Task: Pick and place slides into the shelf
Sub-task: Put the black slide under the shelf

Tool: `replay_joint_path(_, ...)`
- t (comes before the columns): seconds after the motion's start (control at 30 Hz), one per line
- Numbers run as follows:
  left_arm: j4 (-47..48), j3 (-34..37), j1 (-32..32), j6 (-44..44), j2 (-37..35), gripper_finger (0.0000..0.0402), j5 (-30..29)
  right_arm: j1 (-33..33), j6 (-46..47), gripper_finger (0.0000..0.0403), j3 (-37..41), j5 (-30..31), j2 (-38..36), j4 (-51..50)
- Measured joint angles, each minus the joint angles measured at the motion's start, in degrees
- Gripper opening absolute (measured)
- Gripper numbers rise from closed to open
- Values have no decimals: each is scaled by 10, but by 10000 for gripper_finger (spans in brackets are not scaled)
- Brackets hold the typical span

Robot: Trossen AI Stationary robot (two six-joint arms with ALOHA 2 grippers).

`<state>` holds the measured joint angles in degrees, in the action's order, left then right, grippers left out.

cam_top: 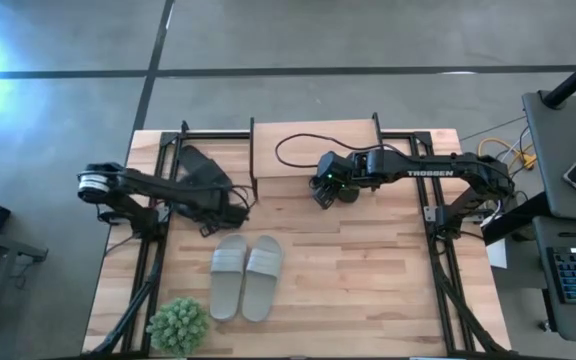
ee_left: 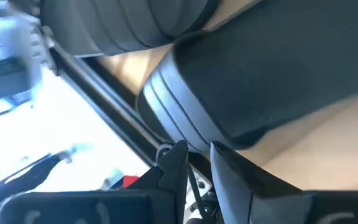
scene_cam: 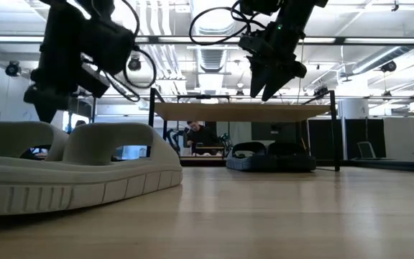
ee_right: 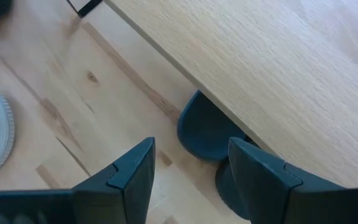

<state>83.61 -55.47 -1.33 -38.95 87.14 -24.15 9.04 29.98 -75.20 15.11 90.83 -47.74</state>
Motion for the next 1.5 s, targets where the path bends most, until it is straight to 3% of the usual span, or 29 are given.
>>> replay_joint_path(0.3, -10, -6, -15, -131, 103, 57, -20, 22, 0, 196, -1, -1, 0, 0)
replay_joint_path(0.5, -12, -12, -15, -146, 138, 72, -44, 56, -4, 196, -2, -20, 0, 0)
replay_joint_path(0.73, -83, 4, -16, -169, 131, 78, -49, 94, -15, 196, -3, -80, -2, 1)
replay_joint_path(0.97, -71, 23, -16, -221, 115, 78, -63, 96, -46, 196, -3, -80, -2, 1)
replay_joint_path(1.3, -30, -27, -18, -227, 105, 78, -32, 98, -99, 196, -3, -77, 0, 2)
replay_joint_path(1.5, -17, -30, -18, -275, 104, 78, -50, 100, -120, 196, -3, -77, 0, 2)
